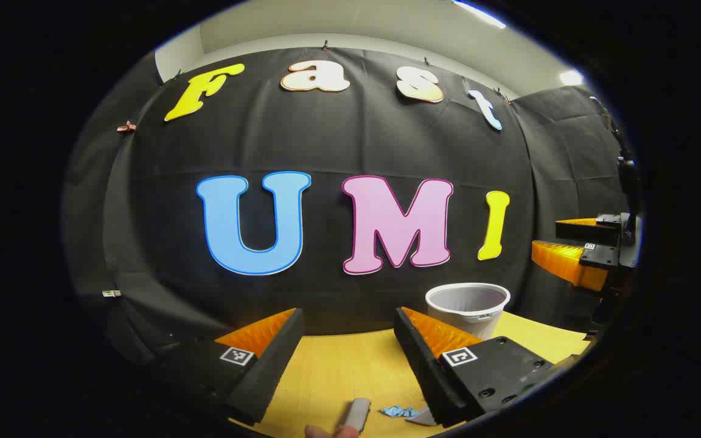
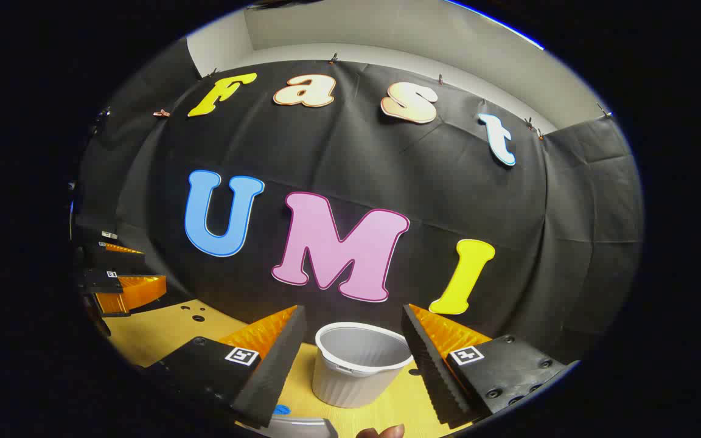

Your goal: Pick up the small broom and dustpan from the desktop, sweep the trash into the dustpan with the broom, and then empty the trash into the garbage bin.

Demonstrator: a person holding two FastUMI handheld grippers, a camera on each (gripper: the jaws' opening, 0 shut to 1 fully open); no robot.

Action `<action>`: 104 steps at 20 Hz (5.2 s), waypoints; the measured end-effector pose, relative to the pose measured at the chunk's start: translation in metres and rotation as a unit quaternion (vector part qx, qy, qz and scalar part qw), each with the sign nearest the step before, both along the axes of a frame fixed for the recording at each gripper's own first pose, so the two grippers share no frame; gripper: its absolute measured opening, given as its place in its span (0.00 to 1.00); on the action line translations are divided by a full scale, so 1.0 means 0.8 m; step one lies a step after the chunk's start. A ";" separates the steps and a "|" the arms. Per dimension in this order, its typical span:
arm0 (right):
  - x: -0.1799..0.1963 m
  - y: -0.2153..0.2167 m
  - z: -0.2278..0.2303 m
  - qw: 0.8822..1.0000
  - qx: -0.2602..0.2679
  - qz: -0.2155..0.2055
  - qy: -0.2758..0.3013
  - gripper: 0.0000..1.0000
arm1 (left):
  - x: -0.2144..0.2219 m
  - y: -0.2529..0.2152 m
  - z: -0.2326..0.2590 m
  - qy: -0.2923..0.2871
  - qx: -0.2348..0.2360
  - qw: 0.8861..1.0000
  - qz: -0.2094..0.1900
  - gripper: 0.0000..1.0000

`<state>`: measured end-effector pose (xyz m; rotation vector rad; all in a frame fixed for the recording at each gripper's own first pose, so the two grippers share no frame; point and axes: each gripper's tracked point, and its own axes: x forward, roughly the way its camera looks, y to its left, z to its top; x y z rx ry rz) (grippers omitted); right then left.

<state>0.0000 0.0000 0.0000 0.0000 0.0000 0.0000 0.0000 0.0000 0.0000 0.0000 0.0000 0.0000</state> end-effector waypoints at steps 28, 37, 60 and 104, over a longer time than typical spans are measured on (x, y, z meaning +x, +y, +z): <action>-0.126 0.064 -0.225 0.939 -0.016 0.165 0.302 0.98 | -0.012 0.011 -0.067 0.045 0.024 0.999 0.000 0.95; -0.222 0.082 -0.389 0.828 0.010 0.197 0.525 0.97 | -0.014 0.013 -0.090 0.059 0.036 0.998 0.004 0.95; -0.217 0.123 -0.519 0.746 -0.013 0.208 0.632 0.37 | -0.029 0.046 -0.154 0.115 0.035 0.992 0.026 0.95; -0.238 0.057 -0.475 0.698 -0.109 0.324 0.629 0.35 | -0.047 -0.011 -0.493 0.544 0.088 0.826 -0.120 0.31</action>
